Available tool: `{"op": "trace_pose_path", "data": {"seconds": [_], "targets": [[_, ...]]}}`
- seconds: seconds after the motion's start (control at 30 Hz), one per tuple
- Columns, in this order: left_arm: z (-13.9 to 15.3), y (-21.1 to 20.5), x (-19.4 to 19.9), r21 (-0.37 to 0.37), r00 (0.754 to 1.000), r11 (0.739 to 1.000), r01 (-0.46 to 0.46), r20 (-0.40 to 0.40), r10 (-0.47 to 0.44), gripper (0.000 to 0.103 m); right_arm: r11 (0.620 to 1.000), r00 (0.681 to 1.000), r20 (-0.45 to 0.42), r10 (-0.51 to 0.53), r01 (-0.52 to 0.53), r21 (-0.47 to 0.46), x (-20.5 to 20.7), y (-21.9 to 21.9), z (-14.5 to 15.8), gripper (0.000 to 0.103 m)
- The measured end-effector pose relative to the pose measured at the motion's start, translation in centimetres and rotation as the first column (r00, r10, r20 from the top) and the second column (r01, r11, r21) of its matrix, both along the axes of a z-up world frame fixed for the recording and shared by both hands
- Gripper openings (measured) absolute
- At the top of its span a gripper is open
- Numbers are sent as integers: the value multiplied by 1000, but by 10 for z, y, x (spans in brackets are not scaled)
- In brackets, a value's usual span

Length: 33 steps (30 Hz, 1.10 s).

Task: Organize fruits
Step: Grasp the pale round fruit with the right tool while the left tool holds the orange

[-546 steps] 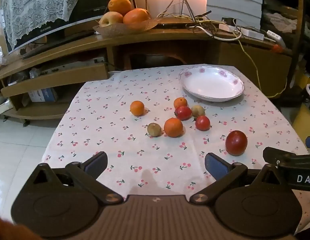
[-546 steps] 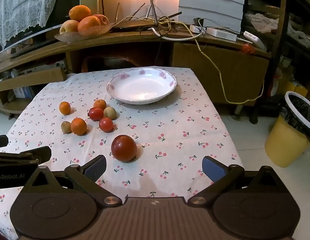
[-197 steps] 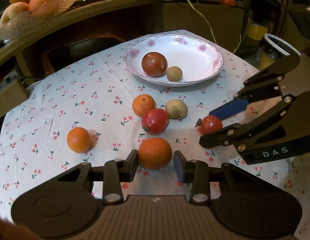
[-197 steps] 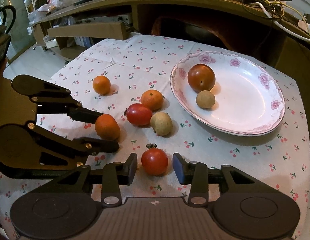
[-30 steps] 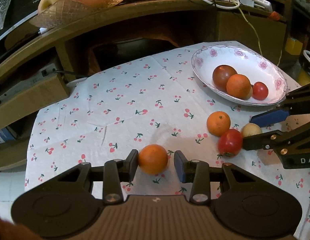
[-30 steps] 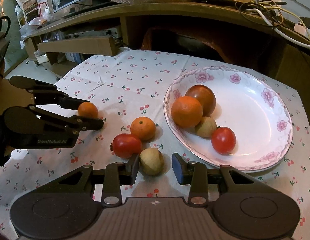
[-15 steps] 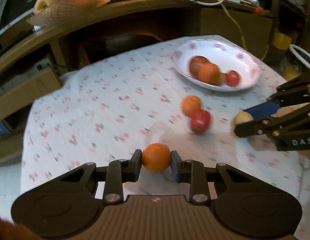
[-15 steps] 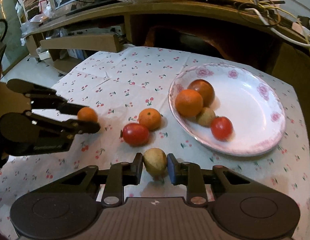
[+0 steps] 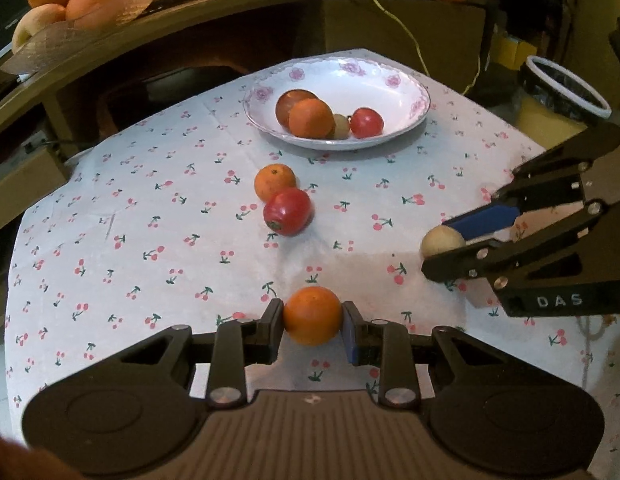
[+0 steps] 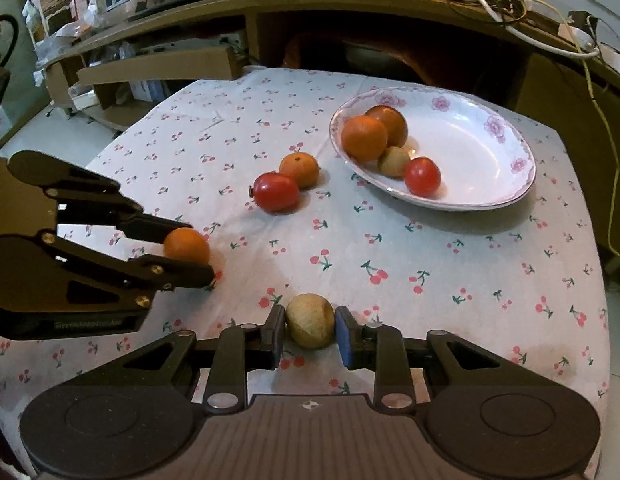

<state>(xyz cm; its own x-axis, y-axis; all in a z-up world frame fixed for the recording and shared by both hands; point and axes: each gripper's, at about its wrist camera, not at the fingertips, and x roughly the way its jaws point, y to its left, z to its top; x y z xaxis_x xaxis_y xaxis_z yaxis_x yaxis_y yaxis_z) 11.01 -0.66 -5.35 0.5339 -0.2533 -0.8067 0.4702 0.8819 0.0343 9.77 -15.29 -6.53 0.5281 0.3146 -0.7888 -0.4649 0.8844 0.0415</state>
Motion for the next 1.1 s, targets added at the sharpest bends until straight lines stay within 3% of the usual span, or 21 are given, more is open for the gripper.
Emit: {"op": "trace_pose_path", "data": {"seconds": [0.2,0.5,0.7,0.8,0.9,1.0,1.1], "targets": [[0,-5,0,23,1000,1000,0,8,0,41,1000,1000,-6,11,-11,7,2,-2,1,29],[1,-8,-1,50,1000,998,-25,-10,25,52,999,999,-17,41,-42,-6,3,-4,2,41],[1,-10,1,61,1000,998,-25,-2,25,56,999,999,-13,42,-42,7,2,-8,2,42],[1,-10,1,56,1000,998,-24,4,24,56,999,999,3,47,-47,-3,0,-7,1,38],[1,-8,-1,43,1000,999,-26,0,26,50,998,999,19,51,-51,-22,-4,-7,1,28],[2,-8,-2,41,999,998,-41,7,41,36,999,998,27,48,-47,-26,-4,-7,1,27],[3,-8,-2,32,999,999,-34,3,34,36,999,998,31,50,-49,-23,-4,-5,5,26]]}}
